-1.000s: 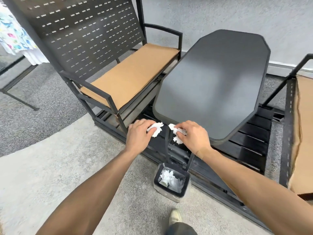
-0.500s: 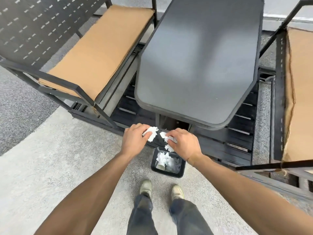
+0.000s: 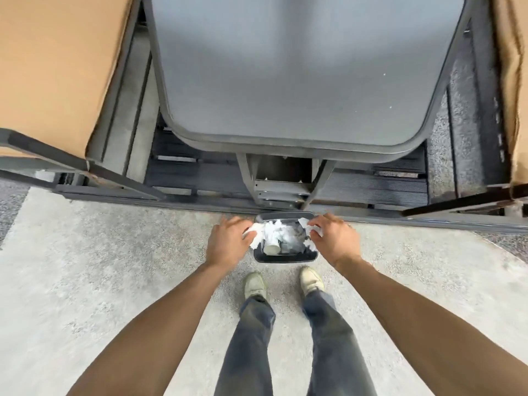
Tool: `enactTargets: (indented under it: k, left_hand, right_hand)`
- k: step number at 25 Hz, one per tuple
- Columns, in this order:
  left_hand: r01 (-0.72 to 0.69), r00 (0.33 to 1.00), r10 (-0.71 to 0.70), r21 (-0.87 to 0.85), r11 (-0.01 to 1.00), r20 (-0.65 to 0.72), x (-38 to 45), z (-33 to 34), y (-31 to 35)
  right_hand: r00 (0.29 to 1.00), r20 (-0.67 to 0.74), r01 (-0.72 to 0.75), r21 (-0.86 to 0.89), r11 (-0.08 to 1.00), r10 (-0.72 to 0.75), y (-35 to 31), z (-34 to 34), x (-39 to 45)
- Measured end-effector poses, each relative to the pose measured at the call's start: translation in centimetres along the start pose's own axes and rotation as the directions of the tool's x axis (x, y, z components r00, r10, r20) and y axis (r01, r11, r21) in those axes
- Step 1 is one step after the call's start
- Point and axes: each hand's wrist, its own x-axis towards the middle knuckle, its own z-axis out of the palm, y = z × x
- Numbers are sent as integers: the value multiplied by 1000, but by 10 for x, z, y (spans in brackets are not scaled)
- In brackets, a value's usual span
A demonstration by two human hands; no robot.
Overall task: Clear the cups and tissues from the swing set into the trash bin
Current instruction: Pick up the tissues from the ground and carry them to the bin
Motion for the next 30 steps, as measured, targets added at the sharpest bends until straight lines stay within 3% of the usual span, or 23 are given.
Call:
enactTargets:
  k: [7,17,25,30]
  left_hand:
    - [57,981,-67,57,997,181,50,113,-36]
    - [80,979,-88,54,995,183,115,207,-58]
    - [88,971,-91,22,996,220,115,213,-64]
    - [-10,979,-1,56,998,202,92,174,-52]
  right_hand:
    - [985,153,-65,-61,996,74,51,103,47]
    - [982,182,-33,-100,994,51,82,193,103]
    - [981,193,-25,-41,999,32,84,201,101]
    - [976,218,-5,-74,997,21,71,166,78]
